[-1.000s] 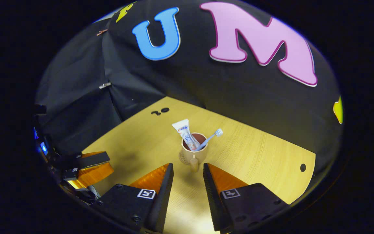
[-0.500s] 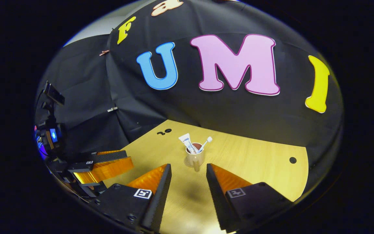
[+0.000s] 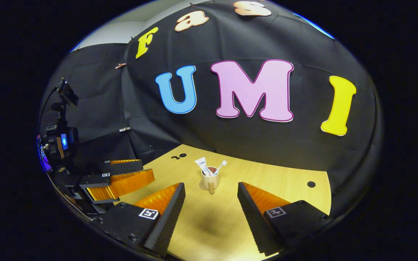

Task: Put the toothbrush and toothpaste on the desktop into the cup, then pick up the cup and place it on the coaster on the desktop.

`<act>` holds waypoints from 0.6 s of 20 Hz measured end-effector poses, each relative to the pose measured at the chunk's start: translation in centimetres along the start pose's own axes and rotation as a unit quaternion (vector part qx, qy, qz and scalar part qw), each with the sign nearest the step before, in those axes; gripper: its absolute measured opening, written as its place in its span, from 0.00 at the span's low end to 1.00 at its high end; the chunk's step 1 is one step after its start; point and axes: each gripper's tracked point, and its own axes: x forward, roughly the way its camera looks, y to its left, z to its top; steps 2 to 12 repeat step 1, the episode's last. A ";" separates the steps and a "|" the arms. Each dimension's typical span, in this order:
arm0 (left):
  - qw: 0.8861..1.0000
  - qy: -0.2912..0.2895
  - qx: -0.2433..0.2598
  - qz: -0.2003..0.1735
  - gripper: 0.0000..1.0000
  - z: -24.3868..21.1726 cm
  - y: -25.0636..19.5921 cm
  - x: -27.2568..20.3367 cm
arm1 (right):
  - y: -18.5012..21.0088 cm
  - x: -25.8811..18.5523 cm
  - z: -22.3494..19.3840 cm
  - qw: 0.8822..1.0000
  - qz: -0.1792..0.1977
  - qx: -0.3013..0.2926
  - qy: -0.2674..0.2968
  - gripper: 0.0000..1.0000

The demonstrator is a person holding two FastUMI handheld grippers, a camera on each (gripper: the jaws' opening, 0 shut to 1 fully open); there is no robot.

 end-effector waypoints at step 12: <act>1.000 -0.009 0.012 0.006 0.89 0.5 0.1 -0.2 | 0.0 -0.6 0.0 1.000 -0.003 -0.001 -0.005 0.93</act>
